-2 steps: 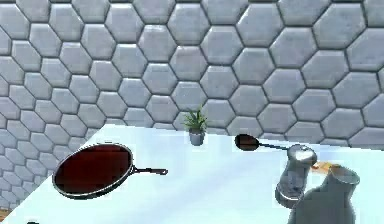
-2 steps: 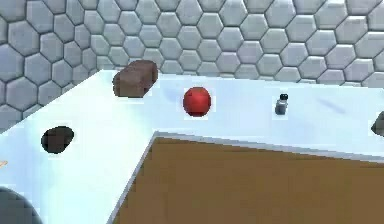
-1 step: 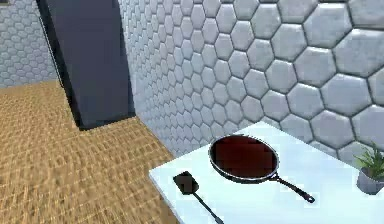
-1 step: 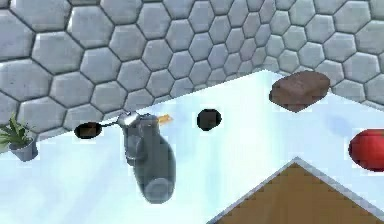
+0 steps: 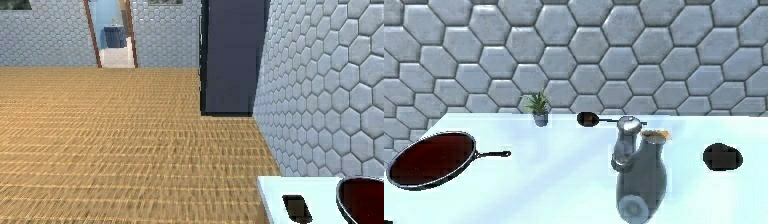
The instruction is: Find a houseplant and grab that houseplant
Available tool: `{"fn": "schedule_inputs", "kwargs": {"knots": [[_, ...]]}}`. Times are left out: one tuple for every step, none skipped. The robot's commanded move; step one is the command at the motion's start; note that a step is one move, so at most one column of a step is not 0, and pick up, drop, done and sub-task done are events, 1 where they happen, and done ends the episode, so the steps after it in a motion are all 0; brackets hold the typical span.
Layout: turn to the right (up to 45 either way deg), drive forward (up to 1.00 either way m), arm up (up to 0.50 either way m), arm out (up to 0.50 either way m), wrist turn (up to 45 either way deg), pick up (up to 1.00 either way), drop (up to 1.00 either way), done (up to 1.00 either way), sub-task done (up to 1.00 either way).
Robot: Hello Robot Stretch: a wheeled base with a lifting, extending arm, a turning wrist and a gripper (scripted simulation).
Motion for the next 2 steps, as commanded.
{"fn": "schedule_inputs", "kwargs": {"knots": [[0.0,0.0,0.5,0.0,0.0,0.0,0.0,0.0,0.0],[0.0,0.0,0.38,0.0,0.0,0.0,0.0,0.0,0.0]]}}
